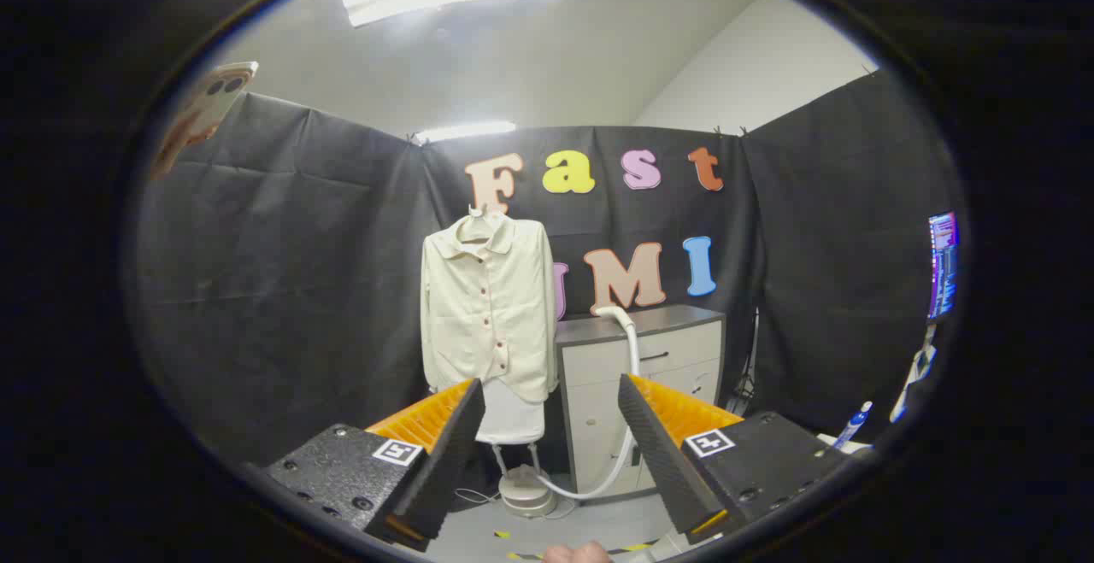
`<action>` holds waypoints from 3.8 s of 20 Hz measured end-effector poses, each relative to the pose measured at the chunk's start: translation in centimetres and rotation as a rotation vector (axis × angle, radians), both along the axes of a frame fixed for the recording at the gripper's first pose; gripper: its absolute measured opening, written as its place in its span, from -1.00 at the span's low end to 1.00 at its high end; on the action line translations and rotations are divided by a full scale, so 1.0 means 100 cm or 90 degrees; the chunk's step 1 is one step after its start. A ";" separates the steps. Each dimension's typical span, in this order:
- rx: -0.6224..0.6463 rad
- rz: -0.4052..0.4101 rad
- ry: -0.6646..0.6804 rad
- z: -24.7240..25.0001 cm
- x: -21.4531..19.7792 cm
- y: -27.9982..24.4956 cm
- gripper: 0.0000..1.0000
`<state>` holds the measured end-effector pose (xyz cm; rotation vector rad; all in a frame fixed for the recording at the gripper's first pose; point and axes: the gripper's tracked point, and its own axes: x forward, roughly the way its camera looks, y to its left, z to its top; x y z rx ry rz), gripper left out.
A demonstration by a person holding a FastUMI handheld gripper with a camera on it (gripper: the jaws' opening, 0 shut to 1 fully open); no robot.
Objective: Iron the clothes twice with a garment steamer, once on the left side and once on the right side.
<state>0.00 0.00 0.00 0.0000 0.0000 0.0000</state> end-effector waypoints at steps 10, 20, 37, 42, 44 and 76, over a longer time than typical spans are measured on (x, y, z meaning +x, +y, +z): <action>-0.002 0.016 0.009 -0.002 0.012 0.014 0.92; -0.002 0.006 0.013 -0.004 0.022 0.019 0.92; -0.039 -0.051 0.018 -0.016 0.114 0.034 0.92; -0.047 -0.072 0.020 -0.023 0.142 0.033 0.93; -0.050 -0.076 0.020 -0.022 0.160 0.027 0.94; -0.046 -0.013 0.053 -0.047 0.497 -0.169 0.93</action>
